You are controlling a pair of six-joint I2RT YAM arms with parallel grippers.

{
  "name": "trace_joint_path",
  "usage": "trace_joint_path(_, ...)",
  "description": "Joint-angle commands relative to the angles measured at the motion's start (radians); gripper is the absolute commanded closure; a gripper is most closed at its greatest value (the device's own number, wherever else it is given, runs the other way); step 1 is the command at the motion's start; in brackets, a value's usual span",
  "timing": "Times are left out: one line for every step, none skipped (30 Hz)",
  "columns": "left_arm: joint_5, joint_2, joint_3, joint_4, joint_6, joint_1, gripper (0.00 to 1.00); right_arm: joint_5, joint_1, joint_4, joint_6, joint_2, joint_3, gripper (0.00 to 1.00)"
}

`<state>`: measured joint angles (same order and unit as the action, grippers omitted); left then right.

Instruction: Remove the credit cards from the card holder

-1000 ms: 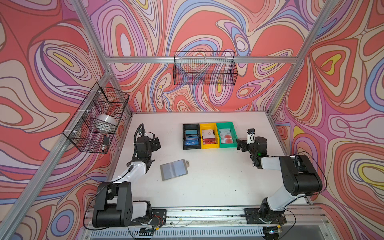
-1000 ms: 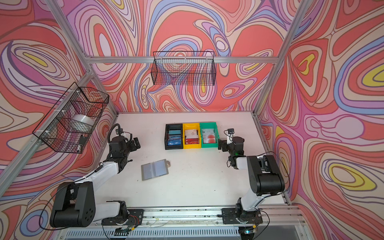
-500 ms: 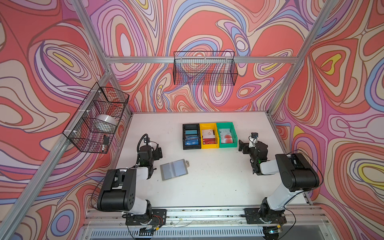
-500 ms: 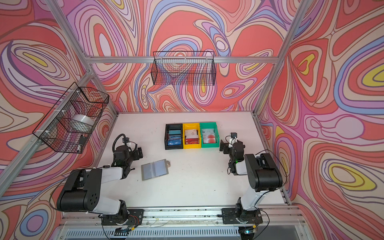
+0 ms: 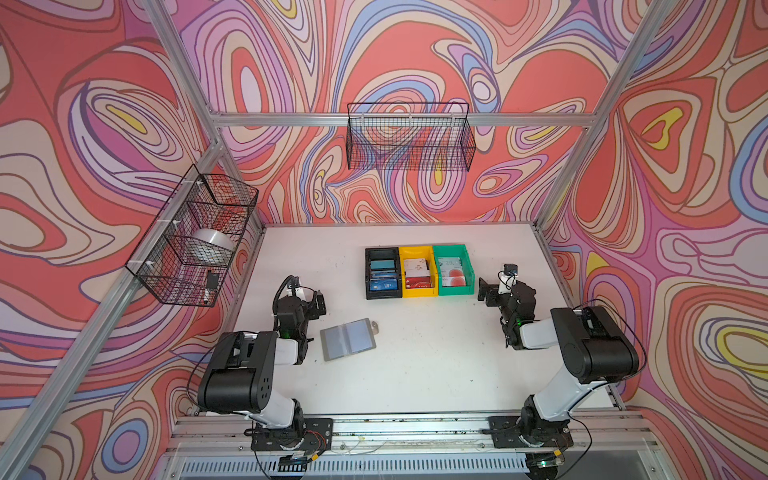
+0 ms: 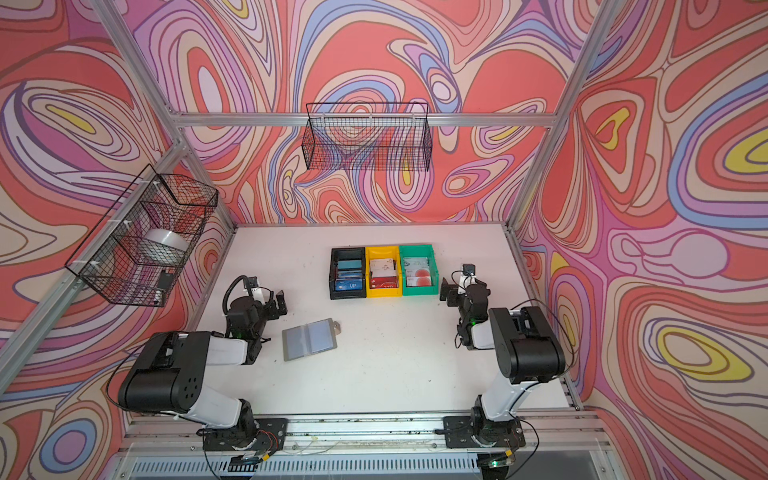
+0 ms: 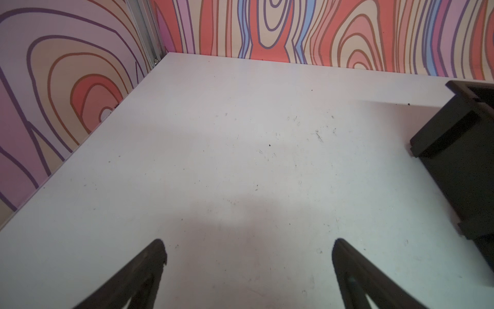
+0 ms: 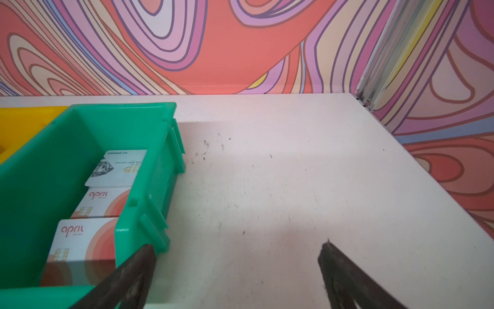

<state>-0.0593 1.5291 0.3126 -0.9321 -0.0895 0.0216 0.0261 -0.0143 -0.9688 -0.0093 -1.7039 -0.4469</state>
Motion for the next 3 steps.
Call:
trace_joint_path(-0.013,-0.003,0.013,-0.023,0.008,0.004,0.00,0.027,0.001,0.015,0.019,-0.011,-0.022,0.02)
trace_joint_path(-0.005,0.008,0.013,-0.051,0.013,0.004,0.00,0.028,0.001,0.012,0.020,-0.010,-0.020,0.02)
trace_joint_path(0.020,0.003,0.018,-0.032,0.022,0.004,0.00,0.035,0.000,0.004,0.016,-0.008,-0.017,0.02)
